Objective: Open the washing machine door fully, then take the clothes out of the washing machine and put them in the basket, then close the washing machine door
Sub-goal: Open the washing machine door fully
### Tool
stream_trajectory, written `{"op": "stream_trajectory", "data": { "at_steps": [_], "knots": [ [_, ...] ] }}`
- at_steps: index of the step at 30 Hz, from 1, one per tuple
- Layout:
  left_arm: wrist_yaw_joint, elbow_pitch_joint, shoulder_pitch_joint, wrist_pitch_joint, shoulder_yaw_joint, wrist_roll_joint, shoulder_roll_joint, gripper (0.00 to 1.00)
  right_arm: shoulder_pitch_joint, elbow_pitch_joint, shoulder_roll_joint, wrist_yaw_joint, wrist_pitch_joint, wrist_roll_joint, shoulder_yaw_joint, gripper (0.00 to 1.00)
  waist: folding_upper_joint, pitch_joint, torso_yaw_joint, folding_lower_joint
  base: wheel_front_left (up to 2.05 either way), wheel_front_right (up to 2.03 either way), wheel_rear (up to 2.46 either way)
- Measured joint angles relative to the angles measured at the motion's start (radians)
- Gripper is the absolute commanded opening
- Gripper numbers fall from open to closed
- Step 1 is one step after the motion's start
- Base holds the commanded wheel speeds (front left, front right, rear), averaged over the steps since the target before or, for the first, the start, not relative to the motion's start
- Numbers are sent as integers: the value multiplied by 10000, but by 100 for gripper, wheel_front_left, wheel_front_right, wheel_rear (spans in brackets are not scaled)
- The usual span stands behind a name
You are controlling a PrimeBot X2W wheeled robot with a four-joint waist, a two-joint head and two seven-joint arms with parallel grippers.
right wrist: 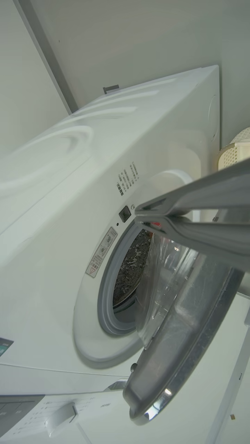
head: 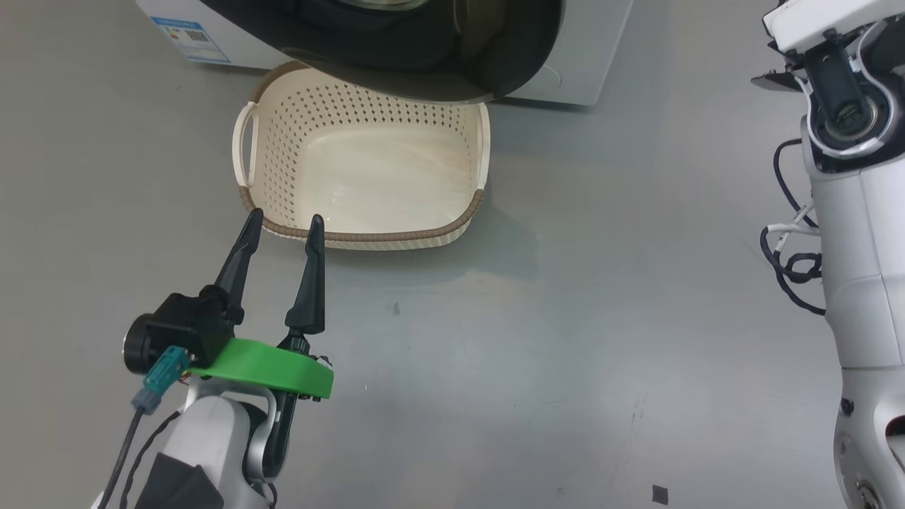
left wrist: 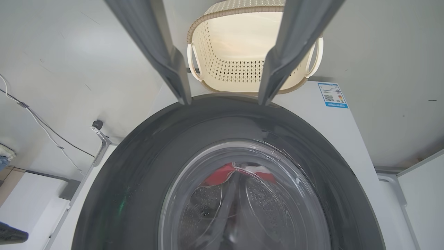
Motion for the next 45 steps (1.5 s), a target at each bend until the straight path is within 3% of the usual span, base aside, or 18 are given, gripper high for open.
{"op": "stream_trajectory", "data": {
  "at_steps": [4, 11, 26, 36, 45],
  "knots": [
    [-4, -46, -268, 0, -111, -121, -6, 100, -610, 370, 35, -146, 965, 721, -197, 0, 0, 320, 217, 0, 0, 0, 0],
    [-15, -40, -532, 0, -301, -270, -10, 100, -1543, 941, 198, -840, 2274, 1952, -683, 0, 0, 746, 635, 0, 0, 0, 0],
    [-13, 174, -706, 0, -357, -529, -23, 100, -2525, 1818, 508, -1848, 4556, 3695, -834, 0, 0, 1067, 1206, 0, 0, 0, 0],
    [2, 174, -727, 0, -378, -617, -25, 100, -2728, 2288, 504, -2215, 5522, 4056, -669, 0, 0, 1053, 1344, 0, 0, 0, 0],
    [33, 198, -776, 0, -384, -617, -29, 100, -2727, 2696, 497, -2318, 6105, 4320, -646, 0, 0, 947, 1398, 0, 0, 0, 0]
  ]
}}
